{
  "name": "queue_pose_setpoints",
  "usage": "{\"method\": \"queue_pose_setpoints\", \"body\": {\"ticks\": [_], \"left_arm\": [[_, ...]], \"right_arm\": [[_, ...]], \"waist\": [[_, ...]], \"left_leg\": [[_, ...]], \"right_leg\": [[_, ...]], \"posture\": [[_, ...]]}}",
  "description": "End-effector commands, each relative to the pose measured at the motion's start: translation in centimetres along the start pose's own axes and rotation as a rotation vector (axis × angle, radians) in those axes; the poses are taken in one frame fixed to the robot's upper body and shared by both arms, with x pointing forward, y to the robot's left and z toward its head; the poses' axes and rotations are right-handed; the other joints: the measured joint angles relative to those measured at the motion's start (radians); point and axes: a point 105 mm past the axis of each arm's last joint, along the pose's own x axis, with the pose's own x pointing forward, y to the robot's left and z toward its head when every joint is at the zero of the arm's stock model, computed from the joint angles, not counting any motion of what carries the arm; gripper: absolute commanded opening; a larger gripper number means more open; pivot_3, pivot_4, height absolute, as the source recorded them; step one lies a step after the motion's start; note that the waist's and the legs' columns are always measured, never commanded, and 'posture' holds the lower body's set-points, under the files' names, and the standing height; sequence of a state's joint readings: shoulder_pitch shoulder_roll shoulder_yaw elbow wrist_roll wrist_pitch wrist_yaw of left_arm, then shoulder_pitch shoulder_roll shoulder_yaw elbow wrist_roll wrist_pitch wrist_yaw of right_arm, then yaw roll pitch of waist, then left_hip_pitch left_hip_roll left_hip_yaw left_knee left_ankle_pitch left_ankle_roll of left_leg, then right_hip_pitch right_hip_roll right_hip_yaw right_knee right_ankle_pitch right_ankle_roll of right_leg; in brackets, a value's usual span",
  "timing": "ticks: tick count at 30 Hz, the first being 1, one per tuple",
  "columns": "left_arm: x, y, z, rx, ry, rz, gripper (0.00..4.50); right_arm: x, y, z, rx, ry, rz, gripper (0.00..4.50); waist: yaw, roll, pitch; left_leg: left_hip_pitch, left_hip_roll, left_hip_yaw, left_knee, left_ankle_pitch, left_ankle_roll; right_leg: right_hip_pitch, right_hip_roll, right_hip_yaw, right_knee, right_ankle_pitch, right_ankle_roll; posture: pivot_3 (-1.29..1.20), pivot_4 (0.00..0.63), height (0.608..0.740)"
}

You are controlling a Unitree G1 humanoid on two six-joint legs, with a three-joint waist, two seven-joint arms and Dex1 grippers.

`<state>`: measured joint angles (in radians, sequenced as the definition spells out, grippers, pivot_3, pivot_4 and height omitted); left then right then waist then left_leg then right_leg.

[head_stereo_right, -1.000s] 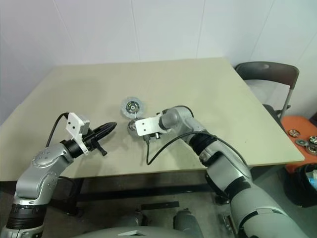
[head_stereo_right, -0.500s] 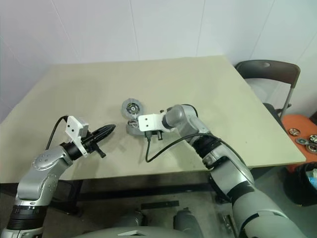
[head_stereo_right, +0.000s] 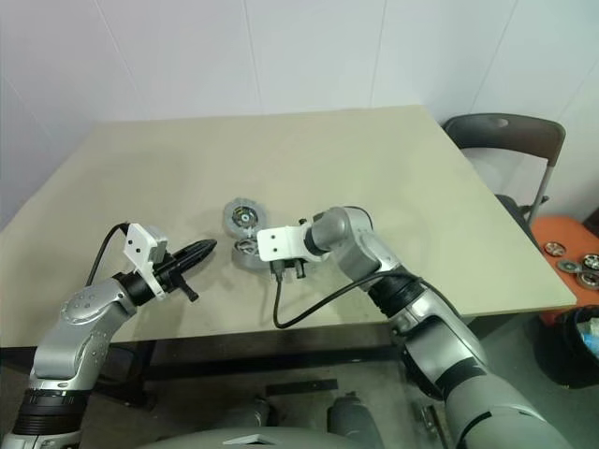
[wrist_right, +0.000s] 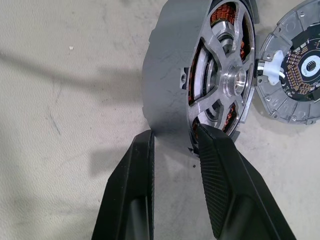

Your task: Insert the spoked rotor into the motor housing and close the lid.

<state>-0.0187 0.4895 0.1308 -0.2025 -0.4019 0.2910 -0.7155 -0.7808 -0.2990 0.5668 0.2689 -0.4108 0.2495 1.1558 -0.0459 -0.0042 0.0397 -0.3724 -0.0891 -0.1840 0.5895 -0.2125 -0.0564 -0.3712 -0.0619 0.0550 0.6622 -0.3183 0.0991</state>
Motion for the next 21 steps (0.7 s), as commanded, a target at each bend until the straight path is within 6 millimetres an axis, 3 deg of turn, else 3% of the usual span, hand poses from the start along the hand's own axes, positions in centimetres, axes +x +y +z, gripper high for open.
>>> {"method": "queue_pose_setpoints", "body": {"ticks": [1,11,21], "left_arm": [[0.1,0.5,1.0,0.046,-0.029,0.008,0.00],[0.2,0.8,0.2,0.046,-0.026,0.022,0.00],[-0.1,1.0,-0.4,0.047,-0.026,0.041,0.00]], "right_arm": [[2.5,2.9,1.1,0.095,-0.038,0.157,0.91],[2.1,0.1,1.9,0.271,-0.075,0.108,0.91],[2.8,1.6,3.7,0.383,-0.099,0.220,0.91]], "waist": [[-0.002,0.000,0.000],[-0.025,0.000,-0.001],[-0.025,0.000,-0.001]], "left_leg": [[0.000,0.000,0.000,0.000,0.000,0.000],[0.009,0.001,-0.001,0.000,0.000,0.000],[0.008,0.001,-0.001,-0.002,-0.001,-0.001]], "right_leg": [[0.000,0.000,0.000,0.000,0.000,0.000],[0.006,0.002,0.000,0.002,-0.002,-0.003],[0.004,0.001,0.001,0.001,0.000,-0.001]], "posture": [[0.00,0.000,0.740],[0.00,0.000,0.740],[0.00,0.000,0.740]]}}
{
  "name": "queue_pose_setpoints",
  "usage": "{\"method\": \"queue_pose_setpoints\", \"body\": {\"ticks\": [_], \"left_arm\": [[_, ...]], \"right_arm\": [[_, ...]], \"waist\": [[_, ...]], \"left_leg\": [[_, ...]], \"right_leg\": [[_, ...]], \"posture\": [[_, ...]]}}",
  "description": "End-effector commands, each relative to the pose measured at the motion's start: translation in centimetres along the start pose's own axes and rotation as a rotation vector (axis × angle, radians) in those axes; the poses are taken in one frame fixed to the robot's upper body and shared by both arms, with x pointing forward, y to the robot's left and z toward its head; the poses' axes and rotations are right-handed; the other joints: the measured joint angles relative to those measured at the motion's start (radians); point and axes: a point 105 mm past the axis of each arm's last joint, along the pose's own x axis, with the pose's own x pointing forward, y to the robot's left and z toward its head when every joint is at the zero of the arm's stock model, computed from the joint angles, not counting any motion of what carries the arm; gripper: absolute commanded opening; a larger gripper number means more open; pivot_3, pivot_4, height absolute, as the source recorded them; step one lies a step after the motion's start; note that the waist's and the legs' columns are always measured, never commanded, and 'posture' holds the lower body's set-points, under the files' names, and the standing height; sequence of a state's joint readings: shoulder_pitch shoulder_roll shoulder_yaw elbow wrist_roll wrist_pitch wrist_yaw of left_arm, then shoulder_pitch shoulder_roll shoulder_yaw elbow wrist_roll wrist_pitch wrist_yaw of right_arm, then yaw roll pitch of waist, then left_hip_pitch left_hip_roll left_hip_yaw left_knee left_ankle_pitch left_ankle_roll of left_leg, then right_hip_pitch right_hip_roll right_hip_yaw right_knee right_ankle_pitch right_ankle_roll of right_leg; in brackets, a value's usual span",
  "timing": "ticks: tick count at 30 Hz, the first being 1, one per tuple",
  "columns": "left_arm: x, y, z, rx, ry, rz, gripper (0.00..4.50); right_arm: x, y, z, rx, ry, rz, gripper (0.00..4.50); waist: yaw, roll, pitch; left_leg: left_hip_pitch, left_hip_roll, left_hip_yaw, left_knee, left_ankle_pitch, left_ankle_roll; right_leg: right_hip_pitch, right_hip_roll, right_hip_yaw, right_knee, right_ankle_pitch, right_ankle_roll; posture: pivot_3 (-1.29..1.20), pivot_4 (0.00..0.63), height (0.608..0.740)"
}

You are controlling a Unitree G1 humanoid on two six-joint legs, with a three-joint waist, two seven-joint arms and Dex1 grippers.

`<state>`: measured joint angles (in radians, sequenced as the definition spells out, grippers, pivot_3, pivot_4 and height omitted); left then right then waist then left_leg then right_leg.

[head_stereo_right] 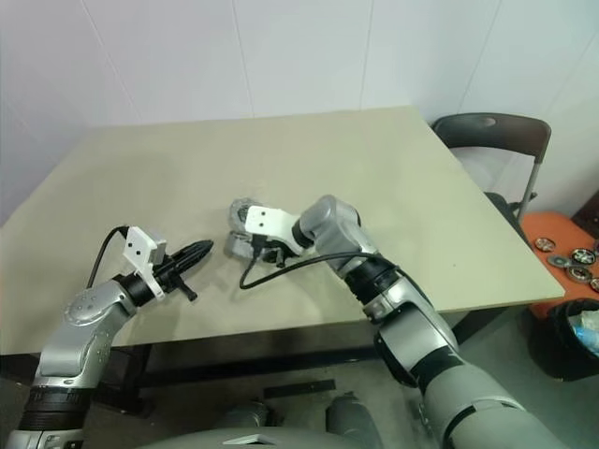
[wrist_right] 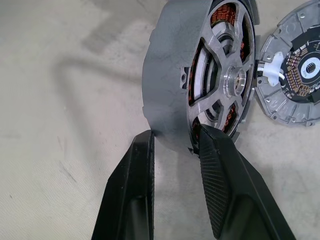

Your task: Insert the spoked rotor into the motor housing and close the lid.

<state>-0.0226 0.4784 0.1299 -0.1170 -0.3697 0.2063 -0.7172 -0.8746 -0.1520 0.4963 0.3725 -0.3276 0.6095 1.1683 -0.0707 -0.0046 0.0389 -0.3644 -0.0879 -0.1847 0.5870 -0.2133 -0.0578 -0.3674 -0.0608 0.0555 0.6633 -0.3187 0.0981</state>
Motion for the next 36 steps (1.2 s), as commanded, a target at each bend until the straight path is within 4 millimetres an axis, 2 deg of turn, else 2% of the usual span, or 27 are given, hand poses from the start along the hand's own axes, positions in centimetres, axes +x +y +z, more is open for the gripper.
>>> {"method": "queue_pose_setpoints", "body": {"ticks": [1,3,10,13,17,29,36], "left_arm": [[-0.1,0.3,0.6,0.033,-0.026,0.011,0.00],[-0.3,0.4,0.5,0.035,-0.022,0.018,0.00],[-0.4,0.5,0.1,0.038,-0.016,0.023,0.00],[-0.2,0.5,0.1,0.039,-0.016,0.020,0.00],[-0.1,0.3,0.3,0.041,-0.017,0.015,0.00],[-0.1,0.3,-0.1,0.034,-0.007,0.015,0.00],[-0.8,0.9,-1.4,0.030,0.008,0.025,0.00]], "right_arm": [[2.2,3.5,0.5,0.009,-0.011,0.191,0.91],[2.2,3.6,0.2,-0.014,0.002,0.194,0.91],[1.9,3.6,0.8,0.031,-0.036,0.221,3.26],[1.4,3.4,2.1,0.098,-0.096,0.245,3.26],[1.4,2.3,2.2,0.075,-0.098,0.187,3.26],[0.0,-0.1,3.4,-0.311,-0.097,0.036,3.26],[-0.5,-0.9,2.2,-0.533,-0.003,-0.003,3.26]], "waist": [[0.000,0.000,0.000],[-0.001,0.000,0.000],[0.003,0.001,0.001],[0.006,0.001,0.001],[0.010,0.001,0.001],[0.017,0.002,0.001],[0.028,0.001,0.001]], "left_leg": [[0.000,0.000,0.000,0.000,0.000,0.000],[0.000,0.000,0.000,-0.001,0.000,0.000],[-0.005,0.000,-0.001,-0.001,0.000,0.000],[-0.006,-0.001,-0.002,0.002,0.000,0.000],[-0.008,-0.001,-0.003,0.003,0.000,0.000],[-0.009,-0.002,-0.003,0.002,0.000,0.000],[-0.009,-0.002,-0.003,0.003,0.000,0.000]], "right_leg": [[0.000,0.000,0.000,0.000,0.000,0.000],[-0.001,0.000,0.000,0.000,0.000,0.000],[-0.005,0.000,-0.001,0.000,0.000,0.000],[-0.005,-0.001,-0.002,0.000,0.000,0.000],[-0.006,-0.001,-0.003,0.000,0.000,0.000],[-0.006,-0.001,-0.003,0.000,0.000,0.000],[-0.006,-0.001,-0.004,0.000,0.000,0.000]], "posture": [[0.00,0.000,0.740],[0.00,0.000,0.740],[0.00,0.000,0.740],[0.00,0.000,0.740],[0.00,0.000,0.740],[0.00,0.000,0.740],[0.00,0.000,0.740]]}}
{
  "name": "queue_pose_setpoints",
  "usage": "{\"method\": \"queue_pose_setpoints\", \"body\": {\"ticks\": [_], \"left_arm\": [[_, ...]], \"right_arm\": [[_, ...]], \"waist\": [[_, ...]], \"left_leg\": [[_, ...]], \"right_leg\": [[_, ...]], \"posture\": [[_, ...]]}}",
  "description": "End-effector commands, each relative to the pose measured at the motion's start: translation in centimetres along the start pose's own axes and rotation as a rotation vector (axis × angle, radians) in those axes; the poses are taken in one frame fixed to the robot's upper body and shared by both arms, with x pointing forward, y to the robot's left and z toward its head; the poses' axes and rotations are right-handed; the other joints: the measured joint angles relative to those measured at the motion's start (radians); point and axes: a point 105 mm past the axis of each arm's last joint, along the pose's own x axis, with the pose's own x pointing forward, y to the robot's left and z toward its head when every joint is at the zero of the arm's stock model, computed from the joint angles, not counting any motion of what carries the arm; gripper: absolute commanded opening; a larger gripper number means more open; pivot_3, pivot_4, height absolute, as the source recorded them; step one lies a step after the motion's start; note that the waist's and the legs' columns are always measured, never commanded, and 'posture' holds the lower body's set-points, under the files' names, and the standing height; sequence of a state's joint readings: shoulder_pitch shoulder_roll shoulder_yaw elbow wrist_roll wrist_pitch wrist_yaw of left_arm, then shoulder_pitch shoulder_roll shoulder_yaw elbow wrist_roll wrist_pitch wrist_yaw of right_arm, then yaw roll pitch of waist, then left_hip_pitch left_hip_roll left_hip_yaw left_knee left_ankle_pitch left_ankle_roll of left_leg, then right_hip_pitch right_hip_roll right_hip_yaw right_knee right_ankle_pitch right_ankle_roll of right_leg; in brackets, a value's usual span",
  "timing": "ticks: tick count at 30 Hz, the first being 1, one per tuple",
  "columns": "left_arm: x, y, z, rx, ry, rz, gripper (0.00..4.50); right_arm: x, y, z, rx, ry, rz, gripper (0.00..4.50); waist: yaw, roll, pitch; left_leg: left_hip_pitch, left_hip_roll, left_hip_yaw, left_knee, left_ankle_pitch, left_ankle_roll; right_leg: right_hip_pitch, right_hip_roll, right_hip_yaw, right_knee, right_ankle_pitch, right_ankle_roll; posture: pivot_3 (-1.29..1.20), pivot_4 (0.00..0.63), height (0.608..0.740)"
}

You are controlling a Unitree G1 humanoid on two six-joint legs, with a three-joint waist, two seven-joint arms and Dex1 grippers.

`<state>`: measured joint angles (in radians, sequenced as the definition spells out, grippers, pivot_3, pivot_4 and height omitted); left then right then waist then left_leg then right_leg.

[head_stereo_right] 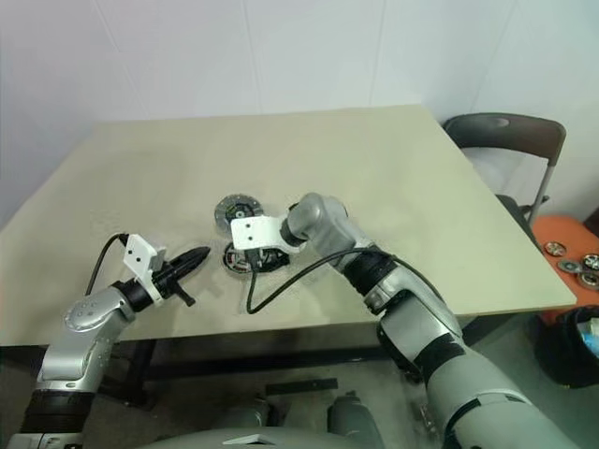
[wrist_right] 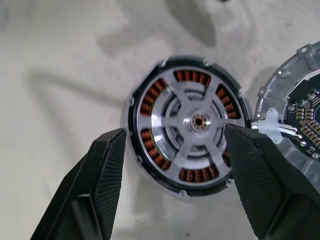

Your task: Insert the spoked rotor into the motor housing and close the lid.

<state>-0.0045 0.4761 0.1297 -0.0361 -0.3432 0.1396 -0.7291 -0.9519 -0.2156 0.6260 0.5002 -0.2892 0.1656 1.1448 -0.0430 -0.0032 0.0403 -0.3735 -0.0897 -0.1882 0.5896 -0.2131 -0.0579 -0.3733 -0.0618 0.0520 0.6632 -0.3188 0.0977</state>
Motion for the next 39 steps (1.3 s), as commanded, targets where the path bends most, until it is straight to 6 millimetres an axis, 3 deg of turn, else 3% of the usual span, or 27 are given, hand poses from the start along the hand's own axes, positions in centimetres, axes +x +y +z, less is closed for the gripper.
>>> {"method": "queue_pose_setpoints", "body": {"ticks": [1,13,22,27,39], "left_arm": [[-0.3,0.5,0.3,0.032,-0.025,0.002,0.00],[0.1,0.7,-0.9,0.034,-0.025,-0.003,0.00],[0.1,0.3,0.5,0.047,-0.048,-0.003,0.00],[-0.2,-0.3,1.9,0.051,-0.090,-0.033,0.00],[-0.3,-0.7,2.5,0.055,-0.092,-0.036,0.00]], "right_arm": [[-0.9,-1.2,0.4,-0.160,0.044,-0.039,3.26],[-0.1,-1.3,-1.1,-0.361,0.144,-0.051,3.26],[0.2,-1.5,-1.1,-0.385,0.149,-0.057,0.47],[-0.1,-1.5,-0.7,-0.354,0.134,-0.046,0.47],[-0.7,-0.3,0.2,-0.245,0.110,0.044,0.47]], "waist": [[0.001,0.000,0.000],[0.001,0.000,0.000],[-0.001,0.000,0.000],[0.001,0.000,0.000],[0.002,0.000,0.000]], "left_leg": [[0.000,0.000,0.000,0.000,0.000,0.000],[0.000,0.000,0.000,0.000,0.000,0.000],[0.001,0.000,0.000,0.000,0.000,0.000],[0.000,-0.001,0.000,0.001,0.000,0.000],[0.000,-0.001,-0.001,0.000,0.000,0.000]], "right_leg": [[0.000,0.000,0.000,0.000,0.000,0.000],[0.000,0.000,0.000,0.000,0.000,0.000],[0.000,0.001,0.000,0.001,0.000,0.000],[0.000,0.000,0.000,0.001,0.000,0.000],[0.000,0.000,0.000,0.001,0.000,0.000]], "posture": [[0.00,0.000,0.740],[0.00,0.000,0.740],[0.00,0.000,0.740],[0.00,0.000,0.740],[0.00,0.000,0.740]]}}
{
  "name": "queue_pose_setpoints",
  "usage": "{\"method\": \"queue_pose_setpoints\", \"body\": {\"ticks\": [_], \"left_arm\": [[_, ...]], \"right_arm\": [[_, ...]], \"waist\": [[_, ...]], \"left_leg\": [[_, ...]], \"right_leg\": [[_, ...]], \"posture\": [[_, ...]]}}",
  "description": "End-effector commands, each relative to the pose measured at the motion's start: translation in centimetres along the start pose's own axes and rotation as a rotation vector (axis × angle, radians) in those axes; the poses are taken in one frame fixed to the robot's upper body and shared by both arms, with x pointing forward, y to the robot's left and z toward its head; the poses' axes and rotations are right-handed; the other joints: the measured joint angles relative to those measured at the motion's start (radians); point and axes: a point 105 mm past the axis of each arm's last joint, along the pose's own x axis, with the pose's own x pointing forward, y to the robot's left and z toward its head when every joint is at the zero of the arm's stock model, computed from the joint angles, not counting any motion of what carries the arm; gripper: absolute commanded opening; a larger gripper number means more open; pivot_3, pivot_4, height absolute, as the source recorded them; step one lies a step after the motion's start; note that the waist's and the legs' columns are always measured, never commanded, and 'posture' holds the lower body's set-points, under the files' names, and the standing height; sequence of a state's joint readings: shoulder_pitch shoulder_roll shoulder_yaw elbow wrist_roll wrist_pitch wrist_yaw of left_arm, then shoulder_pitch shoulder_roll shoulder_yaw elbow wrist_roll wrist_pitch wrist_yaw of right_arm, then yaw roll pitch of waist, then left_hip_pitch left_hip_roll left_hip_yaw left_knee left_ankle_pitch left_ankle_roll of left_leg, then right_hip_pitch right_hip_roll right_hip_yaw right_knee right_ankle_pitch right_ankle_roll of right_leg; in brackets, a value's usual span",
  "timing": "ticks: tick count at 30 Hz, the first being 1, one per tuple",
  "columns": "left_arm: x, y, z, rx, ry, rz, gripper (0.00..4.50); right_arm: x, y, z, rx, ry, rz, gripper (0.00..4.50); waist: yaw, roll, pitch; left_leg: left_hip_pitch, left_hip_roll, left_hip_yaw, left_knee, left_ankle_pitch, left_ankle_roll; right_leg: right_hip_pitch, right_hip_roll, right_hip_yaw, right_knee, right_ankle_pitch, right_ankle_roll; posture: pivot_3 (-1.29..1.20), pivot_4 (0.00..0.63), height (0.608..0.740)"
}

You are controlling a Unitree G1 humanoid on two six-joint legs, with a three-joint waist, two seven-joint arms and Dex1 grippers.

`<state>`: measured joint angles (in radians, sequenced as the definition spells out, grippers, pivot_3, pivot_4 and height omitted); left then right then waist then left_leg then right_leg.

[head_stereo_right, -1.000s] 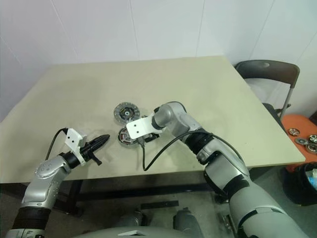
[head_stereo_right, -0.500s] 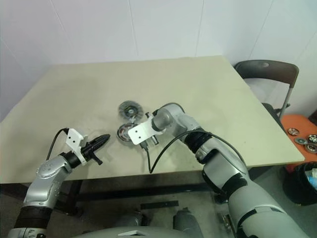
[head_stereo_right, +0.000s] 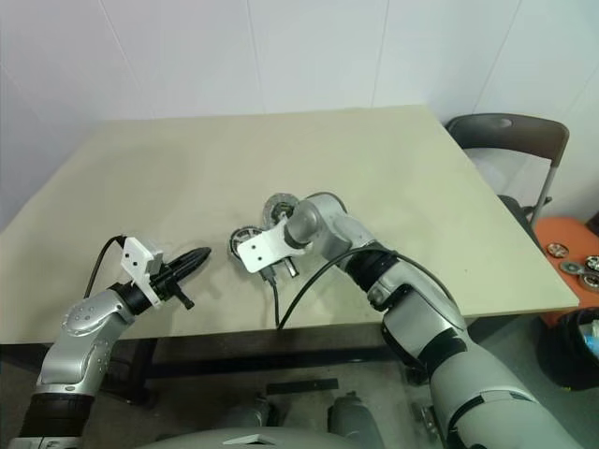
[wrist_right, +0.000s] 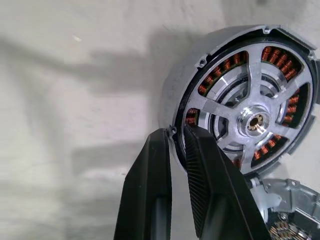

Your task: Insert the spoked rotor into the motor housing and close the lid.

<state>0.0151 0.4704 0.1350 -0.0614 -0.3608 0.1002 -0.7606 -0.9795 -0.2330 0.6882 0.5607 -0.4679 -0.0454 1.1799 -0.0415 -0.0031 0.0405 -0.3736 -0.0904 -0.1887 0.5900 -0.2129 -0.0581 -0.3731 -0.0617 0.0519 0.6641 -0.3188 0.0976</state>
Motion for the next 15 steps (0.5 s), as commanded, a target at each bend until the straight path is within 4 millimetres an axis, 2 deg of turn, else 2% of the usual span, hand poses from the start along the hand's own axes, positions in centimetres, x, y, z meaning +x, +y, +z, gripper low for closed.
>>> {"method": "queue_pose_setpoints", "body": {"ticks": [1,5,10,15], "left_arm": [[0.1,-0.1,2.0,0.041,-0.047,-0.004,0.00],[0.2,-0.5,2.8,0.045,-0.051,-0.007,0.00],[0.2,-0.4,2.9,0.042,-0.043,-0.001,0.00],[0.2,-0.1,2.3,0.038,-0.035,0.002,0.00]], "right_arm": [[-1.2,-1.0,1.0,0.036,-0.030,-0.025,0.47],[-1.0,-0.2,1.3,0.095,-0.024,0.025,0.47],[-0.2,0.6,2.3,0.150,-0.031,0.069,0.47],[0.8,0.4,3.9,0.276,-0.085,0.066,0.47]], "waist": [[0.000,0.000,0.000],[0.002,0.000,0.000],[0.002,0.000,0.000],[-0.002,0.000,0.000]], "left_leg": [[0.000,0.000,0.000,0.000,0.000,0.000],[0.000,0.000,0.000,0.000,0.000,0.000],[0.000,0.000,0.000,0.000,0.000,0.000],[0.000,0.000,0.000,0.000,0.000,0.000]], "right_leg": [[0.000,0.000,0.000,0.000,0.000,0.000],[0.000,0.000,0.000,0.000,0.000,0.000],[0.000,0.000,0.000,0.000,0.000,0.000],[0.000,0.000,0.000,0.000,0.000,0.000]], "posture": [[0.00,0.000,0.740],[0.00,0.000,0.740],[0.00,0.000,0.740],[0.00,0.000,0.740]]}}
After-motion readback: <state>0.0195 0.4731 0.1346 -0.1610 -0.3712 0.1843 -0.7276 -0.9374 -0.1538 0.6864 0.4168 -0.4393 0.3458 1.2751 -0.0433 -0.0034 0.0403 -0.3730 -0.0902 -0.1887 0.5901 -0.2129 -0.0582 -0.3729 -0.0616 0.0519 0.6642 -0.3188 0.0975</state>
